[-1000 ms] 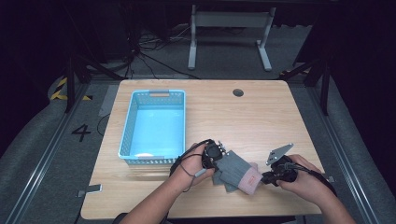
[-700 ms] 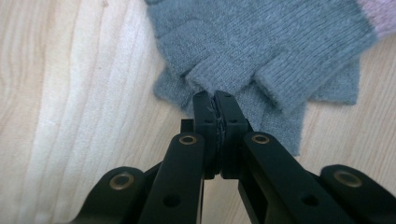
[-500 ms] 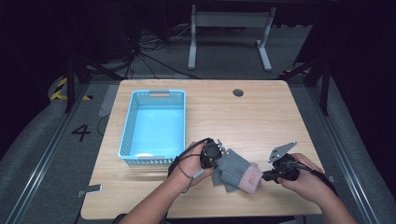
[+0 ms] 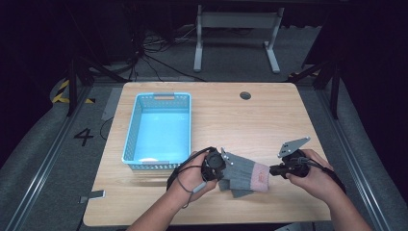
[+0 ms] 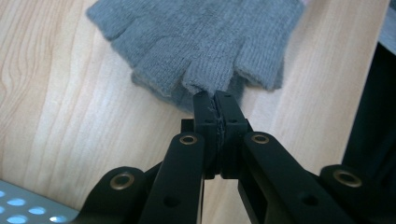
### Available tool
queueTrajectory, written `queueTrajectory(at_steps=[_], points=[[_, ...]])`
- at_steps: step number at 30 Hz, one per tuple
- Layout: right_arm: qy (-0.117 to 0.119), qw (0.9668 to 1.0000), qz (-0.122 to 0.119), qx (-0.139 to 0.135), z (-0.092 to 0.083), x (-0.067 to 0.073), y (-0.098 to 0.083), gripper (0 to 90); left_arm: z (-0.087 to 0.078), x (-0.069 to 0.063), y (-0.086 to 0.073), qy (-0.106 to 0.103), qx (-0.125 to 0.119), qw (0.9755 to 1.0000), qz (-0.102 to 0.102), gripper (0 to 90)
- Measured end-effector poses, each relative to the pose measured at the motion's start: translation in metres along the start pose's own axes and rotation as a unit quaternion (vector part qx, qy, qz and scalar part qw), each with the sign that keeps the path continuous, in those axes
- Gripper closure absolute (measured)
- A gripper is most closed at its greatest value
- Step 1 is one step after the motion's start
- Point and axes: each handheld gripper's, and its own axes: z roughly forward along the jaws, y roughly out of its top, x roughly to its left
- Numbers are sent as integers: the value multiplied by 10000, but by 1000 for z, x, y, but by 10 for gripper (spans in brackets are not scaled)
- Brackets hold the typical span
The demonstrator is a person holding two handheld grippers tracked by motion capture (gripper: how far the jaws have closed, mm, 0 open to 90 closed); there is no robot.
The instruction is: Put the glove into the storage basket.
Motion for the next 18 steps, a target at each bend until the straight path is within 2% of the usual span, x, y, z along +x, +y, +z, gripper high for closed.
queueTrajectory(at_steps=[9,13,18], points=[[-16,10000,39,25,10,-7,4,880,1,-10,-2,-193,66,9998,79,891],[-18,9999,79,67,15,-10,3,881,7,-12,-1,-341,118,9993,100,891],[13,9998,156,86,18,-12,1,881,14,-11,-1,-416,217,9988,126,892]])
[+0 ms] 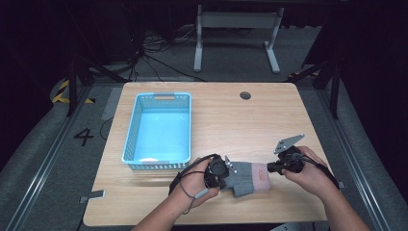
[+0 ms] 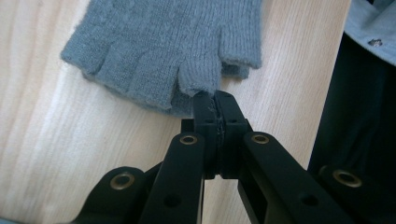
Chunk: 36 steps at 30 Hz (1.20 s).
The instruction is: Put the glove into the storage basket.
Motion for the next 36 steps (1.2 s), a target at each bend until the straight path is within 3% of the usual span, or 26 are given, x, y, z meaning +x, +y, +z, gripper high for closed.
queueTrajectory(at_steps=[5,11,14,15,17,23,26,29,32,33,36], points=[[22,10000,-13,43,8,-1,-1,881,11,5,-2,-156,275,9995,-74,892],[7,9999,7,100,14,-2,-3,880,23,12,-4,-362,383,9985,-157,892],[30,10000,18,81,15,-3,-4,875,25,14,-5,-371,411,9983,-199,887],[54,10000,43,60,15,-3,-5,858,25,15,-5,-429,496,9976,-241,872],[57,10000,46,60,14,-4,-6,820,24,15,-5,-443,416,9979,-234,818],[-68,10000,31,-19,5,-7,-9,799,18,20,-9,-514,478,9971,-281,653],[-130,9999,52,-98,-1,-8,-10,784,14,21,-9,-440,424,9976,-320,583],[-183,9996,116,-156,-5,-11,-12,770,2,21,-5,-353,104,9987,-344,541],[-195,9995,207,-148,-6,-13,-16,753,-1,20,-2,-279,-35,9991,-323,471],[-236,9993,237,-152,-7,-14,-18,744,-3,18,1,-172,-193,9993,-287,451],[-271,9987,369,-237,-10,-16,-20,711,-5,18,5,-86,-290,9992,-254,412]])
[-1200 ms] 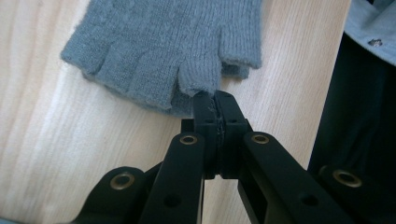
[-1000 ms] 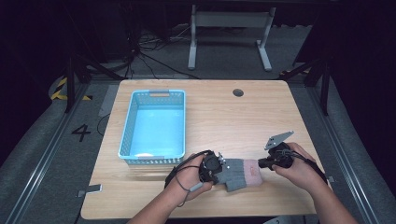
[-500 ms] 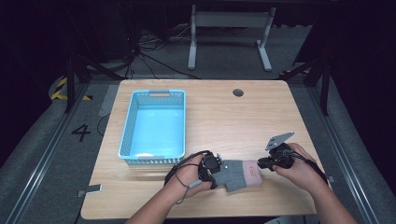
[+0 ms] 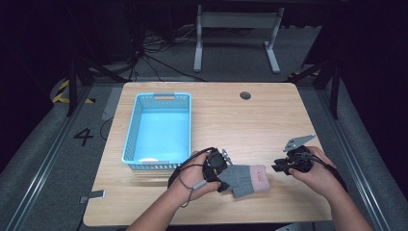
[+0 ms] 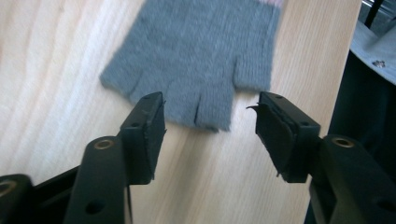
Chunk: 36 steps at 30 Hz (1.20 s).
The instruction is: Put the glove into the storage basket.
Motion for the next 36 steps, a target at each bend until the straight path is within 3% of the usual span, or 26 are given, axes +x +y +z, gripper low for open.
queueTrajectory(at_steps=[10,16,24,36], points=[[-204,9987,437,-132,-15,-9,-8,640,2,0,23,32,-230,9997,-1,326],[-284,9971,662,-247,-23,-16,-13,634,9,-2,39,-19,-154,9999,44,315],[-289,9964,738,-293,-25,-19,-15,634,26,-2,53,-94,-158,9997,155,272],[-201,9971,675,-294,-24,-18,-17,626,59,-6,54,25,103,9992,375,264]])
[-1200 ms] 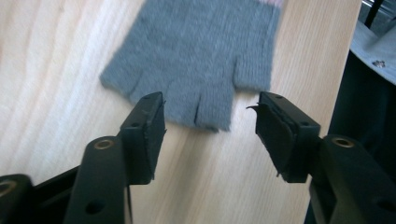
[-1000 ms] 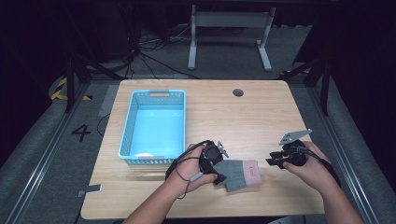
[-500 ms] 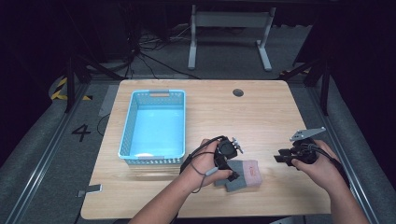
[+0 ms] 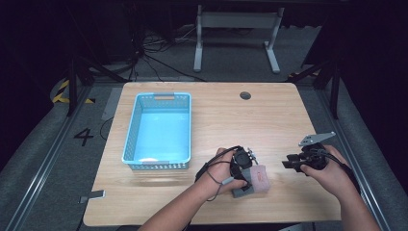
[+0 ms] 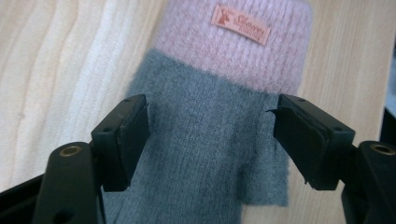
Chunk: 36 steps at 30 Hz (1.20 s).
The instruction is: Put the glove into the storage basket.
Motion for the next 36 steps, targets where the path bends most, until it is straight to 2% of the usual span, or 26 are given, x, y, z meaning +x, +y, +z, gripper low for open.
queueTrajectory(at_steps=[1,9,13,20,25,30,31,34,36], points=[[54,10000,-28,16,0,0,0,623,4,0,0,7,70,10000,24,257],[212,9996,-164,25,2,3,-1,606,12,-3,0,97,128,9999,33,218],[207,9996,-196,21,3,4,0,606,14,-5,0,228,103,9997,86,198],[212,9995,-221,-8,1,6,0,602,15,-6,-1,250,107,9996,92,195],[214,9995,-241,-42,-1,6,1,599,17,-10,-2,384,152,9990,154,186],[213,9995,-250,-36,1,7,1,598,18,-12,-1,432,188,9987,168,223],[217,9995,-246,-41,1,7,1,598,17,-12,0,436,238,9985,227,238],[218,9995,-241,-50,1,7,2,598,16,-10,0,378,269,9986,240,274],[222,9995,-225,-56,1,7,2,598,15,-9,0,367,279,9986,271,333]])
